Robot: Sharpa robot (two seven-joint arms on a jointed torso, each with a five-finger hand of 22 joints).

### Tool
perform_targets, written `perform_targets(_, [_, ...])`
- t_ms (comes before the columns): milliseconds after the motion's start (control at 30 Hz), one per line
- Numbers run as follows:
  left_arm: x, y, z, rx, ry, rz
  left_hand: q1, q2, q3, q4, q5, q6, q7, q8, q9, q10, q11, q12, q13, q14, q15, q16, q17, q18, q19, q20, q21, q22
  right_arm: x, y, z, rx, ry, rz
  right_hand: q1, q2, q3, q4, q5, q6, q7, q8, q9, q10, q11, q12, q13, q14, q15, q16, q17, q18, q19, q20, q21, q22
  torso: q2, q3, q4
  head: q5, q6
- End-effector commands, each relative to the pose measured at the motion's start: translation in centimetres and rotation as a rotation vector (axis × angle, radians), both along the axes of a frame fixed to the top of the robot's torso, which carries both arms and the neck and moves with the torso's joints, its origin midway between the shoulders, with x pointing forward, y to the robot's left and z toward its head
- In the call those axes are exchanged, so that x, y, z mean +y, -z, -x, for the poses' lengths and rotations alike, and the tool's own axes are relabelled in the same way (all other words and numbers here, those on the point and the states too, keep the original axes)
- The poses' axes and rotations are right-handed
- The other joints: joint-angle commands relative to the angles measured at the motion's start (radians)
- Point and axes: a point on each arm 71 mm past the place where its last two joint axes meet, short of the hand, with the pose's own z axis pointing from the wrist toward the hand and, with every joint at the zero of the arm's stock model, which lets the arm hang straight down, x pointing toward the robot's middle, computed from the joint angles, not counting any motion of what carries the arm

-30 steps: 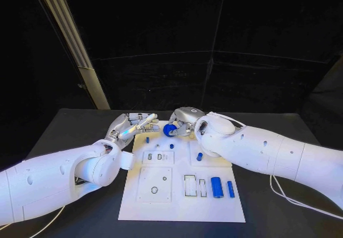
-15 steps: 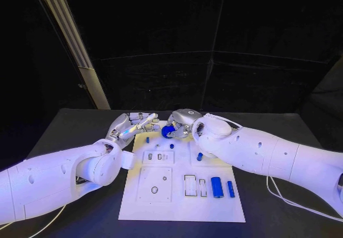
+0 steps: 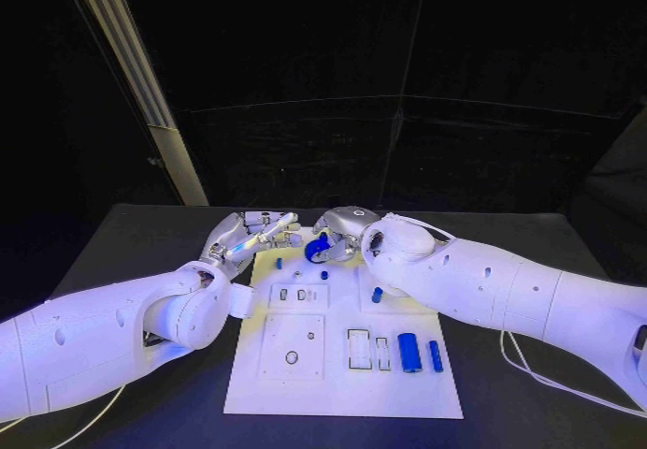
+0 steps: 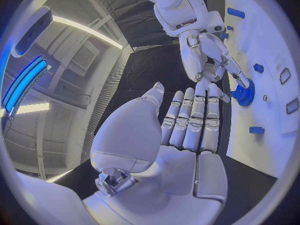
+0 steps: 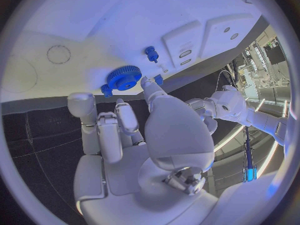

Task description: Assemble the parts on the task board

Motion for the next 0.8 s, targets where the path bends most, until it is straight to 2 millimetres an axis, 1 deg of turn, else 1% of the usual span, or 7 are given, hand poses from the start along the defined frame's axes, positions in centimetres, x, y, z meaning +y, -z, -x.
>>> perform_targets(33, [-0.1, -0.2, 0.0, -0.016, 0.01, 0.003, 0.001, 0.012, -0.001, -0.006, 0.003, 0.003, 0.006, -0.004, -0.001, 0.0, 0.005, -0.003, -0.001, 0.006, 0.004, -0.004, 0.001, 0.014, 0.004, 0.0, -0.005, -0.001, -0.1, 0.1, 0.0, 0.023, -0.01, 0.02, -0.032, 0.012, -0.012, 0.034, 0.014, 0.051, -0.001, 0.009, 0.005, 0.002, 0.004, 0.005, 0.004, 0.091, 0.006, 0.003, 0.2, -0.014, 0.0, 0.007, -0.003, 0.0, 0.0, 0.0002, -0.0005, 0.0, 0.0])
perform_targets(233, [0.0, -0.2, 0.0, -0.015, 0.01, 0.003, 0.001, 0.012, -0.001, -0.006, 0.003, 0.003, 0.006, -0.004, -0.001, 0.0, 0.005, -0.003, -0.001, 0.006, 0.004, -0.004, 0.001, 0.014, 0.004, 0.0, -0.005, -0.001, -1.1, -0.1, 0.0, 0.004, 0.003, -0.014, -0.044, 0.026, -0.02, 0.055, 0.033, 0.084, -0.004, 0.013, 0.007, 0.01, 0.001, 0.015, 0.016, 0.092, 0.004, 0.005, 0.204, -0.014, 0.002, 0.006, 0.001, 0.005, 0.0, 0.0011, -0.0016, -0.001, 0.001])
perform_targets(433, [0.2, -0.2, 0.0, -0.015, 0.006, 0.001, 0.001, 0.012, -0.001, -0.006, 0.003, 0.003, 0.006, -0.004, -0.001, 0.0, 0.005, -0.003, -0.001, 0.006, 0.004, -0.004, 0.001, 0.014, 0.004, 0.0, -0.005, -0.001, -3.3, -1.2, 0.6, -0.055, -0.009, -0.14, -0.018, 0.033, -0.017, 0.048, 0.056, 0.1, -0.009, 0.015, 0.007, 0.018, -0.004, 0.022, 0.026, 0.092, 0.0, 0.004, 0.202, -0.014, 0.002, 0.002, 0.003, 0.004, -0.002, 0.002, -0.003, 0.0, 0.007])
perform_targets(533, [0.4, -0.2, 0.0, -0.015, 0.003, 0.0, 0.001, 0.012, -0.001, -0.006, 0.003, 0.003, 0.006, -0.004, -0.001, 0.0, 0.005, -0.003, -0.001, 0.006, 0.004, -0.004, 0.001, 0.014, 0.004, 0.0, -0.005, -0.001, -5.5, -1.7, 1.1, -0.07, -0.028, -0.226, 0.019, 0.035, -0.007, 0.027, 0.064, 0.088, -0.007, 0.007, 0.004, 0.012, -0.003, 0.018, 0.022, 0.091, 0.0, 0.002, 0.197, -0.013, -0.003, 0.002, -0.001, -0.003, -0.003, 0.002, -0.0047, 0.0, 0.009])
perform_targets(667, [0.5, -0.2, 0.0, -0.015, 0.0, -0.002, 0.001, 0.012, -0.001, -0.006, 0.003, 0.003, 0.006, -0.004, -0.001, 0.0, 0.005, -0.003, -0.001, 0.006, 0.004, -0.004, 0.001, 0.014, 0.004, 0.0, -0.005, -0.001, -8.9, -2.0, 1.6, -0.026, -0.028, -0.301, 0.069, 0.034, 0.007, -0.005, 0.07, 0.089, -0.007, 0.006, 0.004, 0.007, -0.004, 0.014, 0.019, 0.089, 0.0, -0.001, 0.191, -0.013, -0.007, 0.001, -0.004, -0.009, -0.007, 0.0039, -0.0135, 0.001, 0.01])
perform_targets(700, [0.6, -0.2, 0.0, -0.015, -0.001, -0.002, 0.001, 0.012, -0.001, -0.006, 0.003, 0.003, 0.006, -0.004, -0.001, 0.0, 0.005, -0.003, -0.001, 0.006, 0.004, -0.004, 0.001, 0.014, 0.004, 0.0, -0.005, -0.001, -10.6, -1.9, 1.6, 0.012, -0.013, -0.323, 0.086, 0.029, 0.01, -0.017, 0.072, 0.093, -0.008, 0.007, 0.004, 0.006, -0.004, 0.013, 0.018, 0.089, -0.001, -0.002, 0.189, -0.012, -0.008, 0.001, -0.005, -0.011, -0.009, 0.0048, -0.0167, 0.001, 0.011])
perform_targets(800, [0.6, -0.2, -0.1, -0.014, -0.003, -0.003, 0.001, 0.012, -0.001, -0.006, 0.003, 0.003, 0.006, -0.004, -0.001, 0.0, 0.005, -0.003, -0.001, 0.006, 0.004, -0.004, 0.001, 0.014, 0.004, 0.0, -0.005, -0.001, -13.8, -1.7, 1.6, 0.066, 0.02, -0.348, 0.114, 0.02, 0.014, -0.041, 0.071, 0.103, -0.01, 0.01, 0.006, 0.005, -0.007, 0.01, 0.016, 0.088, -0.003, -0.004, 0.185, -0.012, -0.011, 0.0, -0.007, -0.014, -0.011, 0.0064, -0.0236, -0.001, 0.014])
